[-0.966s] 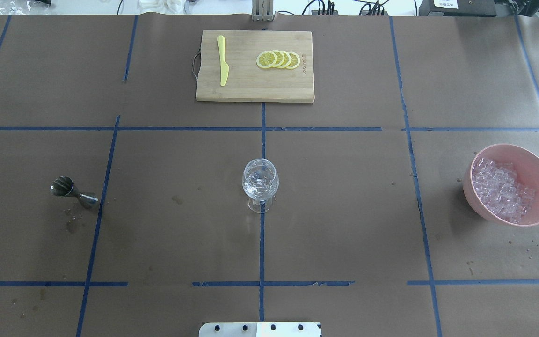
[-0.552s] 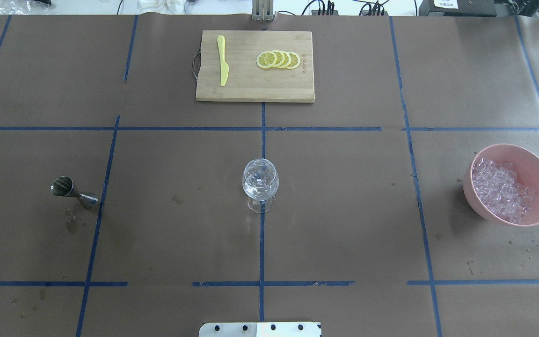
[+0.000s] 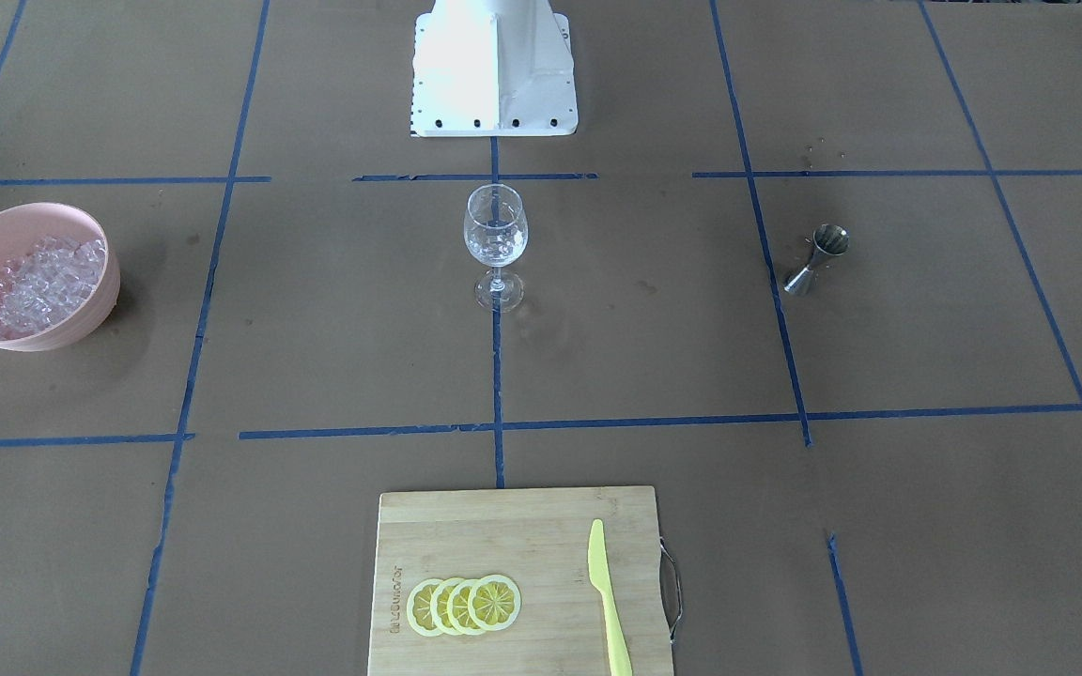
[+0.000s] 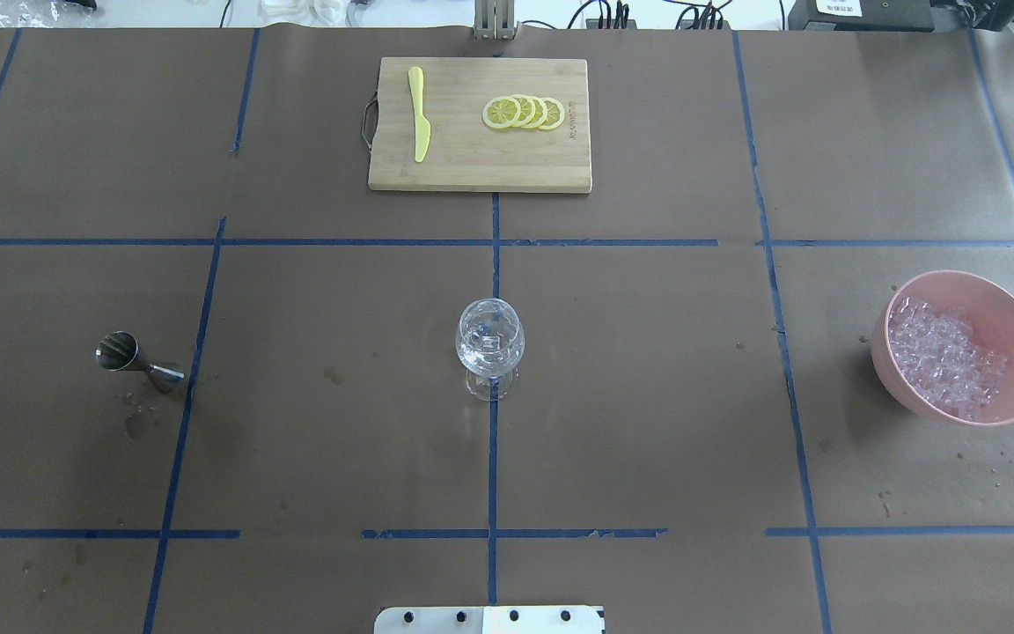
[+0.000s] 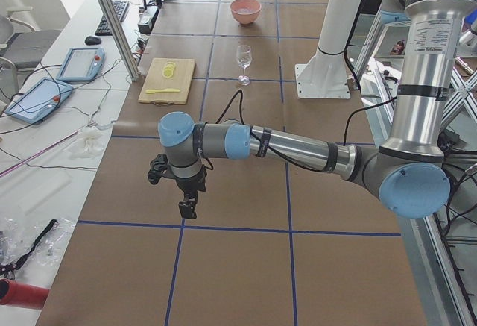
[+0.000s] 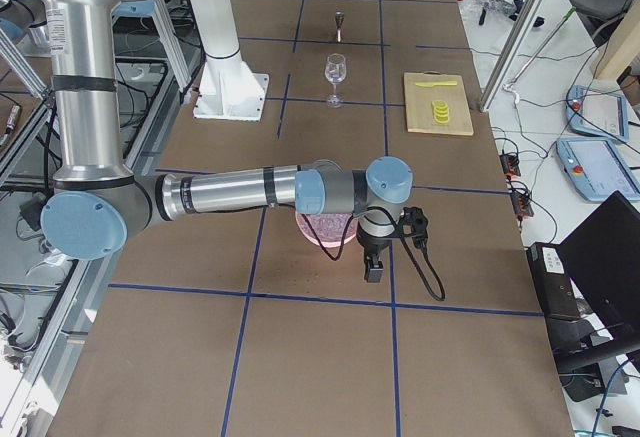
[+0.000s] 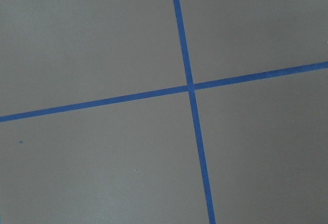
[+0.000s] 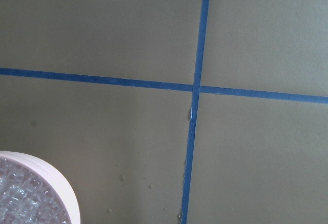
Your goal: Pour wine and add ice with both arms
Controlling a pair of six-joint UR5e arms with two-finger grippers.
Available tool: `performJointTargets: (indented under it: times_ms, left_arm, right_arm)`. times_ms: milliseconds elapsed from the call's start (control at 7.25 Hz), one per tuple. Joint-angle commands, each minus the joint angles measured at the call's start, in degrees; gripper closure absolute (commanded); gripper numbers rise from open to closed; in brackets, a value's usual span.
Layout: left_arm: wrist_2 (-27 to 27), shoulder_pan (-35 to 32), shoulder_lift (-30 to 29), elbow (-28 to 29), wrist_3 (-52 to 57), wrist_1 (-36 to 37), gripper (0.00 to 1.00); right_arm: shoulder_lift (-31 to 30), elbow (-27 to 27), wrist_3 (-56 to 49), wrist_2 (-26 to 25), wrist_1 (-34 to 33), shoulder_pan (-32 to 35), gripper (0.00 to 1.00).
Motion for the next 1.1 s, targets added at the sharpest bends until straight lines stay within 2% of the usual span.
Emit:
performJointTargets:
  times_ms: [0, 276, 552, 966]
  left_arm:
    - [-3.18, -0.34, 0.94, 1.82, -0.06, -2.57, 0.00]
    - [-3.18, -0.34, 0.94, 1.74, -0.06, -2.49, 0.00]
    - [-3.01, -0.34, 1.12, 1.92, -0.06, -2.49, 0.00]
    - [-3.18, -0.34, 1.12, 1.92, -0.41, -2.40, 0.00]
  right_arm:
    - [-0.25, -1.24, 0.05, 0.01, 0.09, 0.52, 0.00]
    - [-0.25, -1.59, 1.01, 0.10, 0.09, 0.79, 0.00]
    - [-0.34, -1.76, 1.72, 3.07, 0.09, 1.05, 0.00]
    - [0.27, -1.59, 2.95, 3.26, 0.09, 1.23, 0.00]
